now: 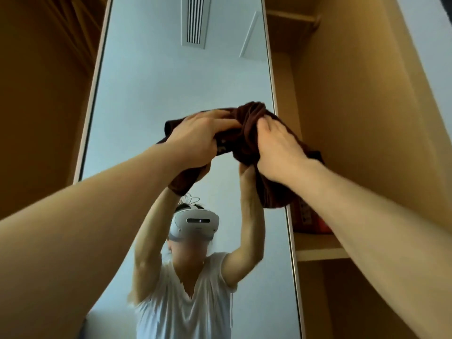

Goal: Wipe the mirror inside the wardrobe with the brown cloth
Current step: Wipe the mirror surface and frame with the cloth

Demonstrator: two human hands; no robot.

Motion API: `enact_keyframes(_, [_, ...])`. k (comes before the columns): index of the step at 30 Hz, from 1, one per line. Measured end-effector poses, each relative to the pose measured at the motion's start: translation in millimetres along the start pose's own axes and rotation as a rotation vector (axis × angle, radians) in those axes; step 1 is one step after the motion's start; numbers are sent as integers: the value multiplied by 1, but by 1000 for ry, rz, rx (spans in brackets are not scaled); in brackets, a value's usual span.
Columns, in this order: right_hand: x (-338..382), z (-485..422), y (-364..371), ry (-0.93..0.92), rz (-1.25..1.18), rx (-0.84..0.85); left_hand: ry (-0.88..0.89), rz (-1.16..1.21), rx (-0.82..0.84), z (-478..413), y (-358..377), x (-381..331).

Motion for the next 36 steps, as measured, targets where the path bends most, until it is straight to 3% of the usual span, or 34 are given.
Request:
enact_keyframes(4, [3,-5,-3,-23,-127,-19,-35,-21,-7,5,0,2])
enact_keyframes(13, [26,66,72,-231,-187,-166,-10,-52,20,95,49,5])
enact_keyframes(19, [36,43,60,-285,-118,-110,-6,-121,73,105,35,16])
enact_keyframes(25, [54,-18,2,-269,-251,-68,-161,16,-2,70,-15,32])
enact_keyframes(30, [58,-13,9,-278,-488,-60,-129,42,-17,88,8,27])
enact_keyframes(33, [60,-16,17,-200,-516,-32,-177,303,-36,101,9,23])
enact_keyframes(36, [65,-17,17,-134,-450,-39,-315,522,-169,115,-7,29])
Point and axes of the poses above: each hand's wrist, its own z-axis away from the middle knuckle, its own y-axis out of the palm, x = y × z, the point moved 7 cm from there along -z, towards the middle knuckle, and after that the axes turned 14 degrees about x, right-handed, at the moved point
